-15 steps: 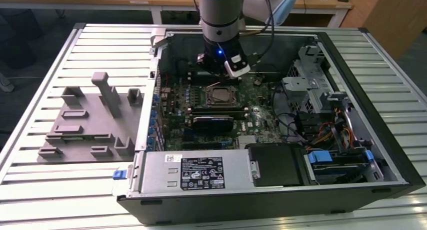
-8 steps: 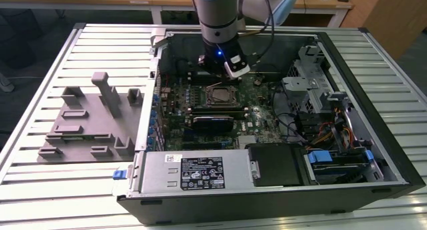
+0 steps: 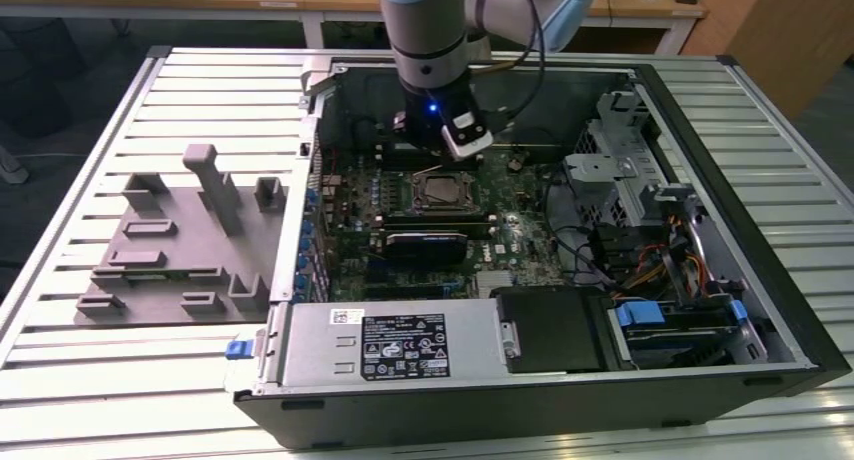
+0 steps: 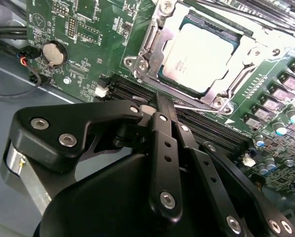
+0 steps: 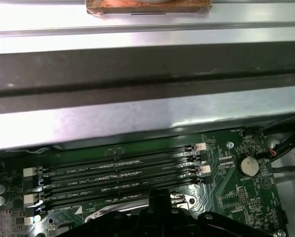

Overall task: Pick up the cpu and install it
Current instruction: 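Install the first cpu locking lever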

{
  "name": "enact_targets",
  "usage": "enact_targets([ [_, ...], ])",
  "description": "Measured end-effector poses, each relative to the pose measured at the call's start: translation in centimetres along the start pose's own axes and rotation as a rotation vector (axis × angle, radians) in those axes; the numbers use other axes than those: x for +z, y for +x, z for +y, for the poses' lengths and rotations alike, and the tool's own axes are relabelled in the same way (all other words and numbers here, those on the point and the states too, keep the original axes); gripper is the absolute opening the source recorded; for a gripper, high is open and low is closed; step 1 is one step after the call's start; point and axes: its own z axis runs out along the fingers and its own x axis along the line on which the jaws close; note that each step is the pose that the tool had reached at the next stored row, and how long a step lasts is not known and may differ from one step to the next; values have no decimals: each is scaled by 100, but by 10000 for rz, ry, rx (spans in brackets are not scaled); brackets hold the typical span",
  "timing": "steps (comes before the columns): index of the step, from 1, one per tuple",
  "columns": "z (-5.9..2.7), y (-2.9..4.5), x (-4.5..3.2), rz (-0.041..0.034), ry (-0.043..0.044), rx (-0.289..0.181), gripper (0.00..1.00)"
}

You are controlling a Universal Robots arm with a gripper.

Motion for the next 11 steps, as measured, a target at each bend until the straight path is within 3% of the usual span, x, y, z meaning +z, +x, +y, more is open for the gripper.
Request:
enact_targets([
  [4, -5, 26, 10, -31, 18, 123, 11],
  [11, 2, 36, 38, -170, 124, 768, 11],
])
